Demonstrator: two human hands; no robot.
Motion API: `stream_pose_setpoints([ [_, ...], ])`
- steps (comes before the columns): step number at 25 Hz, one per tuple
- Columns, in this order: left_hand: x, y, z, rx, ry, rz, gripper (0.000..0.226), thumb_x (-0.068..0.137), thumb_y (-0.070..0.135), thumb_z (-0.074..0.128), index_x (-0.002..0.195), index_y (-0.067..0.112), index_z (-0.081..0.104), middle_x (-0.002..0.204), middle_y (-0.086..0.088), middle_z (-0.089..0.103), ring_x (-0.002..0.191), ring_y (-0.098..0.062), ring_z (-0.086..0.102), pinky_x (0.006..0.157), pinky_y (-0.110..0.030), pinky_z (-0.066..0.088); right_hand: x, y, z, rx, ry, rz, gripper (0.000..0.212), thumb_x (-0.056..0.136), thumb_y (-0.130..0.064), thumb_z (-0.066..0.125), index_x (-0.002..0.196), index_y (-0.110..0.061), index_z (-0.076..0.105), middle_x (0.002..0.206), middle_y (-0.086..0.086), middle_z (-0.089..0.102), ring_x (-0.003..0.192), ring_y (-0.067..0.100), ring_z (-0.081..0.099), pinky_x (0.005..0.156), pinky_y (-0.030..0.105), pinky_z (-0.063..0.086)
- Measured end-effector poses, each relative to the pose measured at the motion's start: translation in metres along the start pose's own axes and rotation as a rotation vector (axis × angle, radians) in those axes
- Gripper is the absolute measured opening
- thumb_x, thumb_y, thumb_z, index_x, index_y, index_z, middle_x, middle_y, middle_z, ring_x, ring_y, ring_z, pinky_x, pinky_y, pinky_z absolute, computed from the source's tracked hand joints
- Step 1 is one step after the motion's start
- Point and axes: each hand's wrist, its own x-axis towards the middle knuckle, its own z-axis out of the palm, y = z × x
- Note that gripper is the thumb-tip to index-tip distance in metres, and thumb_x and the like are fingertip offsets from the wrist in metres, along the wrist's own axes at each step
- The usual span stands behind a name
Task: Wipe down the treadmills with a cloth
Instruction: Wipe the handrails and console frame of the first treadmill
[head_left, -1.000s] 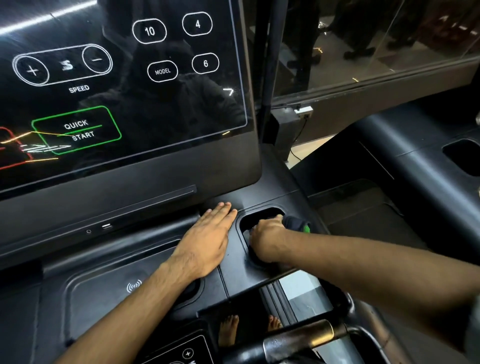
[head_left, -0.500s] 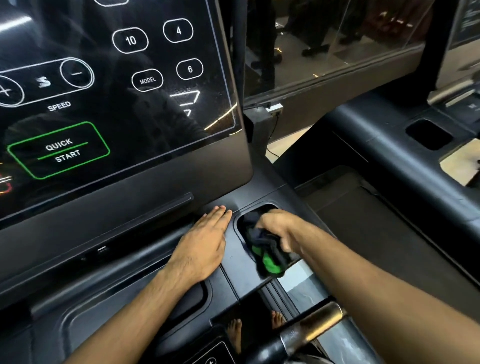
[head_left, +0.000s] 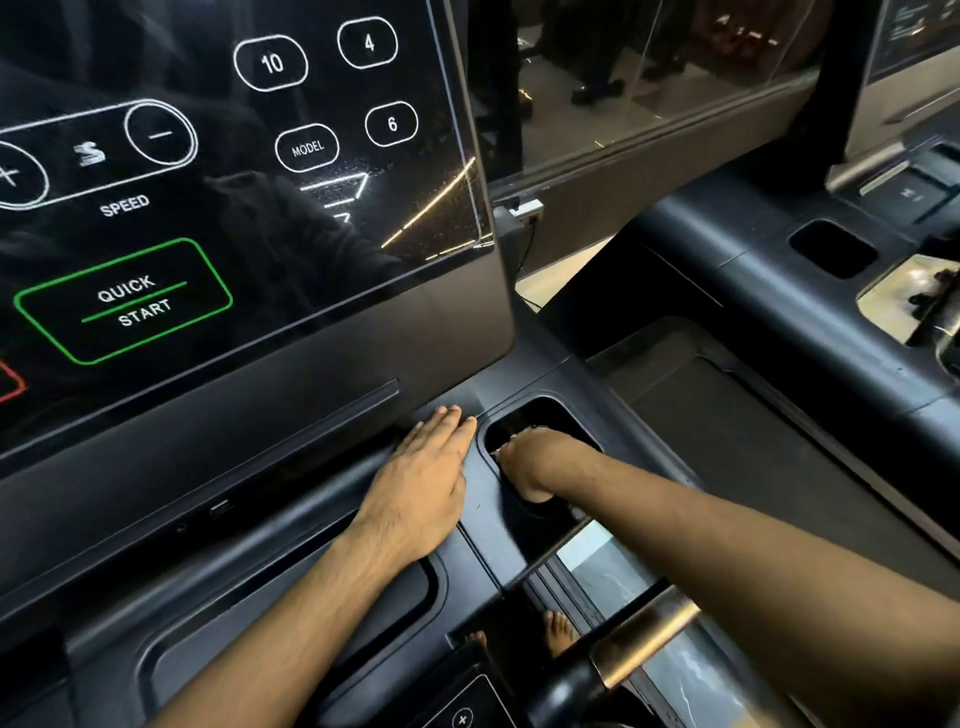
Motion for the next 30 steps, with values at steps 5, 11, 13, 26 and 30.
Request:
stream_pose_setpoints([
  [5,0.0,-0.002,-0.001,0.003,-0.026,0.009,0.057,0.1,0.018,0.034,0.154,0.015,0.017,0.163,-0.003,0.009,0.15,-0.014,0.004,0.122,-0.028,0.003,-0.026,-0.004,-0.012,-0.406,-0.158,-0.028,0.042,0.102,-0.02,0.053,0.141,-0.006,0.052,0.149,0.014,0.048,0.137,0.035,0.046,0.106,0.05,0.043],
  [11,-0.005,-0.004,0.003,0.009,-0.005,0.02,0.057,0.101,0.019,0.033,0.155,0.016,0.015,0.163,-0.002,0.009,0.15,-0.013,0.004,0.122,-0.028,0.001,-0.016,0.048,0.024,-0.847,0.273,-0.41,0.034,0.104,-0.025,0.043,0.133,-0.025,0.062,0.154,0.002,0.046,0.148,0.03,0.032,0.118,0.052,0.023],
  [13,-0.005,-0.004,0.004,0.004,0.0,0.021,0.058,0.101,0.019,0.034,0.155,0.017,0.014,0.163,-0.001,0.009,0.15,-0.013,0.004,0.122,-0.028,0.001,-0.016,0.048,0.025,-0.863,0.204,-0.247,0.039,0.105,-0.027,0.043,0.143,-0.025,0.053,0.159,0.001,0.038,0.151,0.028,0.026,0.12,0.057,0.014],
  [26,0.026,0.029,0.015,-0.087,-0.001,0.137,0.057,0.099,0.02,0.036,0.154,0.017,0.021,0.161,0.0,0.02,0.149,-0.011,0.012,0.12,-0.025,0.004,-0.076,0.062,0.05,0.358,0.532,0.4,0.059,0.091,-0.014,0.048,0.149,-0.016,0.032,0.155,0.013,0.029,0.142,0.038,0.033,0.1,0.053,0.043],
  [30,0.058,0.043,0.021,-0.09,0.002,0.145,0.054,0.1,0.023,0.038,0.153,0.017,0.025,0.161,-0.001,0.022,0.149,-0.013,0.013,0.121,-0.031,0.009,-0.062,0.065,0.062,0.64,0.557,0.476,0.066,0.092,-0.057,0.039,0.154,-0.037,0.028,0.164,-0.004,0.026,0.145,0.025,0.033,0.106,0.052,0.035],
])
